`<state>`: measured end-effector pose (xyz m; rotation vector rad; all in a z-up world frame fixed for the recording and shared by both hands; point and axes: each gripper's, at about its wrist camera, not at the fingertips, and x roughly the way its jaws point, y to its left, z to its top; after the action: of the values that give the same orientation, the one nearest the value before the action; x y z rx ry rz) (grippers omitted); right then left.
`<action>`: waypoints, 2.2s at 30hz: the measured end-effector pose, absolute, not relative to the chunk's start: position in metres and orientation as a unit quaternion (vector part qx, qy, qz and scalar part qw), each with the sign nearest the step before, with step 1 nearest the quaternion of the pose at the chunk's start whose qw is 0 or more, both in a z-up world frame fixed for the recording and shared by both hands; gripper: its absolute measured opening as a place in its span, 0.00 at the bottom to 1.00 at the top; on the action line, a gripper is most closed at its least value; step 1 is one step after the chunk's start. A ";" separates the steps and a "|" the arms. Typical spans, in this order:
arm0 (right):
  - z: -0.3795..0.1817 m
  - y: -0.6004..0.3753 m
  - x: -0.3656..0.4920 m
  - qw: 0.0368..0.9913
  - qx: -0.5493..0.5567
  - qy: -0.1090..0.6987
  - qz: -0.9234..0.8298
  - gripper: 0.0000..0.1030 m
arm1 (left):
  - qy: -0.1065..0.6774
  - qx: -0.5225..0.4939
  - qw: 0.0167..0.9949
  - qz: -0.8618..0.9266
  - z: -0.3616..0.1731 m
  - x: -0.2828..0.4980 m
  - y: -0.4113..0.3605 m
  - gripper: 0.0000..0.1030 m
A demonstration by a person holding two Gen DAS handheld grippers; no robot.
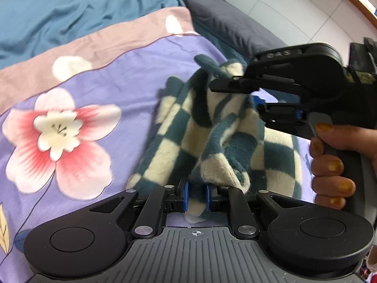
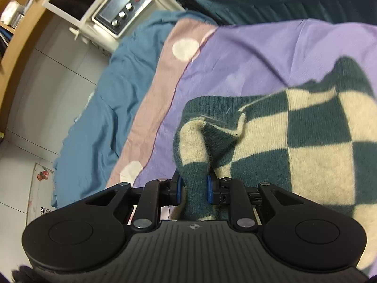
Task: Fold small clothes
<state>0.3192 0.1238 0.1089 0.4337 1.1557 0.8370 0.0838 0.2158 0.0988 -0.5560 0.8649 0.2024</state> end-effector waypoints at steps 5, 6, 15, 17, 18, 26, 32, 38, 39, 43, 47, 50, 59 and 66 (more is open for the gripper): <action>0.098 0.149 0.311 0.712 0.176 0.552 0.396 0.53 | 0.443 -0.259 0.849 0.129 0.087 0.074 0.223 0.57; 0.100 0.153 0.308 0.720 0.164 0.544 0.400 0.54 | 0.446 -0.272 0.842 0.136 0.083 0.071 0.231 0.57; 0.144 0.079 0.282 0.763 0.170 0.467 0.413 0.61 | 0.430 -0.251 0.855 0.147 0.106 0.060 0.248 0.70; 0.148 0.054 0.273 0.791 0.133 0.449 0.393 0.60 | 0.407 -0.236 0.870 0.146 0.124 0.062 0.247 0.80; 0.147 0.044 0.270 0.801 0.116 0.445 0.384 0.58 | 0.399 -0.226 0.877 0.139 0.132 0.064 0.243 0.80; 0.117 0.010 0.245 0.809 0.079 0.477 0.334 0.57 | 0.362 -0.142 0.913 0.119 0.164 0.106 0.214 1.00; 0.110 0.023 0.234 0.813 0.048 0.479 0.329 0.61 | 0.386 -0.115 0.913 0.063 0.156 0.137 0.195 1.00; 0.106 0.029 0.234 0.808 0.036 0.492 0.321 0.65 | 0.453 -0.131 0.878 0.085 0.099 0.156 0.211 1.00; 0.106 0.029 0.235 0.807 0.038 0.494 0.322 0.65 | 0.459 -0.132 0.874 0.087 0.092 0.154 0.215 1.00; 0.105 0.029 0.235 0.804 0.040 0.498 0.323 0.69 | 0.458 -0.129 0.876 0.076 0.088 0.152 0.222 1.00; 0.105 0.027 0.235 0.800 0.036 0.501 0.328 0.73 | 0.475 -0.142 0.864 0.082 0.090 0.149 0.231 1.00; 0.107 0.019 0.234 0.799 0.042 0.498 0.334 0.75 | 0.457 -0.202 0.863 0.078 0.099 0.138 0.247 1.00; 0.071 -0.066 0.256 0.756 0.217 0.535 0.308 0.80 | 0.448 -0.320 0.834 0.032 0.092 0.136 0.312 1.00; 0.047 -0.062 0.279 0.718 0.298 0.536 0.330 0.84 | 0.489 -0.321 0.811 -0.024 0.061 0.169 0.312 1.00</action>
<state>0.2792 -0.0621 0.0467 0.6584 1.1863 0.7301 0.1691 0.3117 0.0608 -0.6860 1.0444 -0.0507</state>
